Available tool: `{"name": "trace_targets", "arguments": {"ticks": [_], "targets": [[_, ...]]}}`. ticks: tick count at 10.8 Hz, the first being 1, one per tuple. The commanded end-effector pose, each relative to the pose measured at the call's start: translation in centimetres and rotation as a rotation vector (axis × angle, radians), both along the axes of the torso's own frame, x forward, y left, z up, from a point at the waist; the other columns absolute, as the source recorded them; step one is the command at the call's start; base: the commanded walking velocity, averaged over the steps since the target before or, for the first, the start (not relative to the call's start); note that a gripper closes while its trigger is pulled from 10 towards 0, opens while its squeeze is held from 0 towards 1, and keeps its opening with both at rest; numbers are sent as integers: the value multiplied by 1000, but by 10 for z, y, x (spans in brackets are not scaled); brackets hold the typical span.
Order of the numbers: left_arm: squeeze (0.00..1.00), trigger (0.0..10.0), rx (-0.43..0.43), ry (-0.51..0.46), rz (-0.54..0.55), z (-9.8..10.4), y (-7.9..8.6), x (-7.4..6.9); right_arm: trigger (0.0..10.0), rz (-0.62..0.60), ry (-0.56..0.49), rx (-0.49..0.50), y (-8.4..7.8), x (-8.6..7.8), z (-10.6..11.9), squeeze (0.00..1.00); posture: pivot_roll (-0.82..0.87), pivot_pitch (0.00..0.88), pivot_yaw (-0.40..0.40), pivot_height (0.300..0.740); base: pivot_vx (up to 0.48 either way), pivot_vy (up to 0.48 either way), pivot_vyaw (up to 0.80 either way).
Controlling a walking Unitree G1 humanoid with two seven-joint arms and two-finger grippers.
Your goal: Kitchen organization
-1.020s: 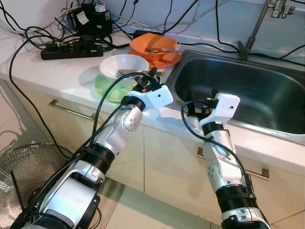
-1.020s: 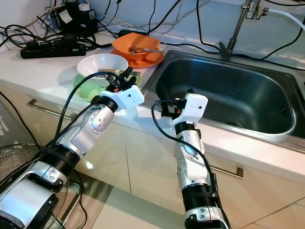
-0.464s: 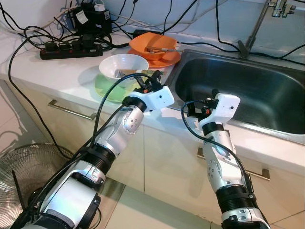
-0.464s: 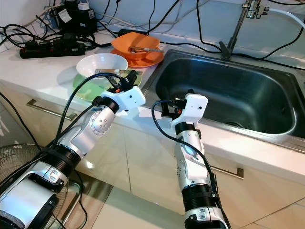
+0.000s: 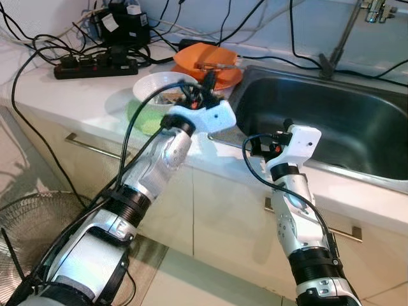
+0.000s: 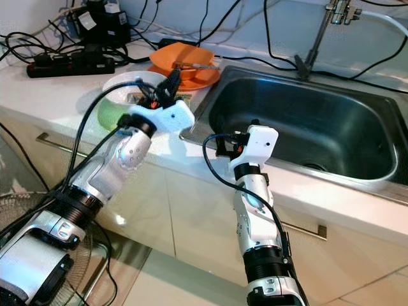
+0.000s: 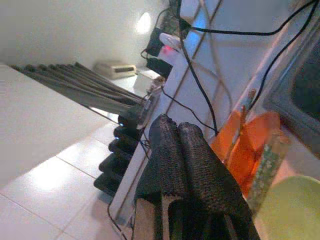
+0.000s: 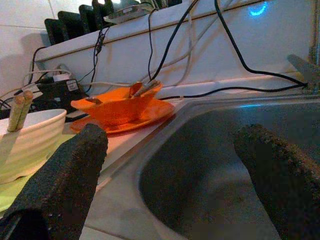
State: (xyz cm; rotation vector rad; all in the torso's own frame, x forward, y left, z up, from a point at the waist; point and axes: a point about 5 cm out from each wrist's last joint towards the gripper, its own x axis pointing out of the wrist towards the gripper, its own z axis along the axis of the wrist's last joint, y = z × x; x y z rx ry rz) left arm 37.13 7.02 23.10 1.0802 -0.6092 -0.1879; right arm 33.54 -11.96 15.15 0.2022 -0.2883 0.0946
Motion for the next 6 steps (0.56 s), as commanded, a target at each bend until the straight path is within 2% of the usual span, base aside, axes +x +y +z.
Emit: {"name": "trace_targets", "arguments": {"ticks": [1,2,4,6], "targets": [[0,10000,-24,10,-4,0,1,-1,10000,-12,-5,3,-3,-2,-1,0,52,29,19,740,0,0,0],[1000,10000,-74,16,-50,0,-4,-8,10000,-13,-5,3,-3,-2,-1,0,51,31,18,740,0,0,0],[1000,10000,-85,32,-126,-3,-13,-18,10000,-14,-2,3,-4,-2,-1,0,52,32,17,740,0,0,0],[1000,10000,-58,74,-159,-9,-16,-22,10000,-12,-2,2,-3,-1,-1,0,54,32,16,740,0,0,0]]}}
